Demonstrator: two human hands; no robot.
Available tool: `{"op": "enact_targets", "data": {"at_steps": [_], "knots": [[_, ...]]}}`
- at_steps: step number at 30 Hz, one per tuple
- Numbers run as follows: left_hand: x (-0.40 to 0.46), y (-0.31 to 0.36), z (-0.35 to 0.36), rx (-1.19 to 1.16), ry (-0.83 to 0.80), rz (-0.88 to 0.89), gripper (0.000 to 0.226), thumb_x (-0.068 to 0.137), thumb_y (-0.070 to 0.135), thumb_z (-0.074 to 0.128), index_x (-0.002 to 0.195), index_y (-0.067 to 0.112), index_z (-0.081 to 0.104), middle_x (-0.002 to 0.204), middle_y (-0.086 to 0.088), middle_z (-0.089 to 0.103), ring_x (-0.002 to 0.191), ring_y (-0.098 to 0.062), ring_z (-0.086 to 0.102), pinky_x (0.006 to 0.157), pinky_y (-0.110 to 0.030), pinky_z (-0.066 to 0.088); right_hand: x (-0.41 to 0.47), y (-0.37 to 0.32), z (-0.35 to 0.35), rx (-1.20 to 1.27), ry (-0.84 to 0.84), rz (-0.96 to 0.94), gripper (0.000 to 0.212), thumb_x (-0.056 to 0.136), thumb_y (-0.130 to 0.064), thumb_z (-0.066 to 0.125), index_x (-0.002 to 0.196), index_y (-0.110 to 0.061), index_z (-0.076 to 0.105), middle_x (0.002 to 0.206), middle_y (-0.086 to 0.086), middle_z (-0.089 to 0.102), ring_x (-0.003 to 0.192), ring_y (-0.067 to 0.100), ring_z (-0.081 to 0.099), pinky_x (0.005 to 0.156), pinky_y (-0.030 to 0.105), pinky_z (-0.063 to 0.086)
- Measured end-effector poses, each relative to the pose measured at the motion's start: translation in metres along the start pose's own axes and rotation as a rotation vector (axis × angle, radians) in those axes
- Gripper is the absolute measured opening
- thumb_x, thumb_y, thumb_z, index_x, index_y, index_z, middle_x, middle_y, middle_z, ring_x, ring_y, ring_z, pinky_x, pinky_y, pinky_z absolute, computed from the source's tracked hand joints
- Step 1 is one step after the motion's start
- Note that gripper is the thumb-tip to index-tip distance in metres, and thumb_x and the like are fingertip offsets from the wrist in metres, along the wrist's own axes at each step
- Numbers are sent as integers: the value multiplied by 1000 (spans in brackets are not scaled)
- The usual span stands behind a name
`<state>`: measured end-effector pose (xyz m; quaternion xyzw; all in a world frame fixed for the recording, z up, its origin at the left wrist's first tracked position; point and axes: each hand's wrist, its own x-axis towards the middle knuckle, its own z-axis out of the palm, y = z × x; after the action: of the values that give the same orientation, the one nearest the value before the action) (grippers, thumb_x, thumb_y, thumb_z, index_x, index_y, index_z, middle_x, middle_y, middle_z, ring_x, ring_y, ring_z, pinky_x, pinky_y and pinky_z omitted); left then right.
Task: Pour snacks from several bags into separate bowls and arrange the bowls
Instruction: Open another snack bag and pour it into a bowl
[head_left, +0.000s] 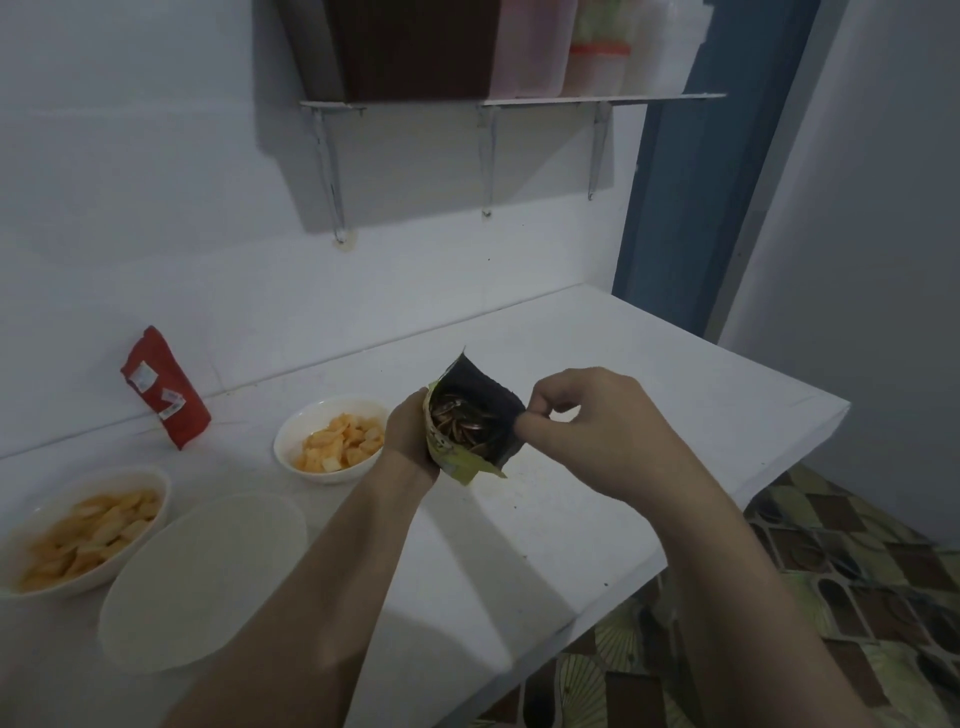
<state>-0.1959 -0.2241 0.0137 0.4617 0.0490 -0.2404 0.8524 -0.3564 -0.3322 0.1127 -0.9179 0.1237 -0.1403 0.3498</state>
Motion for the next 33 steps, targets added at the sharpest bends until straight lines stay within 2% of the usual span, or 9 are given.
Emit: {"op": "enact_targets", "data": {"at_steps": [3, 9, 11, 13, 16, 19, 21, 29, 33], "knots": [[2, 7, -8, 17, 47, 37, 30, 96, 30, 45, 86, 8, 64, 89, -13, 62, 83, -30, 58, 78, -42, 49, 5, -3, 9, 22, -6, -36, 24, 86, -35, 60, 70, -17, 64, 84, 5, 71, 89, 23, 67, 61, 27, 46], [-8, 55, -41, -31, 150, 74, 25, 97, 29, 46, 91, 11, 61, 85, -10, 62, 88, -30, 57, 81, -39, 49, 21, -29, 44, 248, 85, -192, 32, 96, -44, 55, 74, -20, 61, 79, -11, 67, 86, -2, 59, 65, 9, 42], [-10, 76, -62, -47, 207, 139, 23, 95, 26, 49, 80, 12, 60, 75, -6, 61, 77, -26, 57, 70, -33, 52, 27, -41, 58, 332, 84, -212, 30, 98, -39, 53, 79, -18, 62, 84, -10, 69, 87, -1, 59, 68, 7, 41], [-17, 99, -90, 14, 259, 301, 30, 95, 20, 49, 69, 12, 60, 67, -3, 59, 70, -23, 55, 65, -31, 49, 34, -59, 78, 398, 33, -229, 27, 99, -35, 52, 82, -17, 64, 85, -11, 70, 85, -1, 59, 67, 6, 41], [-45, 134, -133, 20, 310, 425, 35, 91, 16, 53, 60, 15, 70, 66, -5, 63, 72, -26, 59, 76, -38, 48, 39, -88, 112, 491, -65, -245, 25, 99, -31, 53, 82, -17, 63, 83, -11, 70, 78, 2, 60, 63, 11, 43], [-74, 162, -179, 10, 378, 504, 14, 79, 22, 64, 78, 8, 64, 77, -11, 62, 81, -31, 59, 83, -44, 50, 37, -119, 145, 544, -153, -265, 24, 99, -31, 53, 81, -17, 62, 83, -12, 70, 78, 4, 62, 69, 22, 48], [-91, 180, -211, -40, 474, 525, 14, 87, 16, 56, 76, 8, 58, 68, -8, 61, 74, -30, 58, 74, -38, 53, 34, -140, 166, 542, -207, -295, 23, 99, -31, 53, 82, -19, 61, 83, -14, 70, 78, 2, 62, 72, 26, 50], [-145, 242, -339, -66, 680, 588, 26, 97, 13, 46, 73, 13, 57, 62, 0, 60, 63, -19, 58, 61, -28, 49, 6, -224, 257, 556, -298, -388, 19, 101, -23, 50, 88, -22, 64, 84, -12, 71, 80, -4, 63, 68, 13, 49], [-153, 264, -386, -39, 694, 546, 24, 95, 18, 46, 74, 16, 55, 75, -3, 56, 71, -21, 56, 68, -31, 47, -12, -256, 296, 554, -253, -355, 22, 101, -19, 48, 90, -26, 65, 86, -14, 69, 83, -3, 62, 69, 13, 48]]}}
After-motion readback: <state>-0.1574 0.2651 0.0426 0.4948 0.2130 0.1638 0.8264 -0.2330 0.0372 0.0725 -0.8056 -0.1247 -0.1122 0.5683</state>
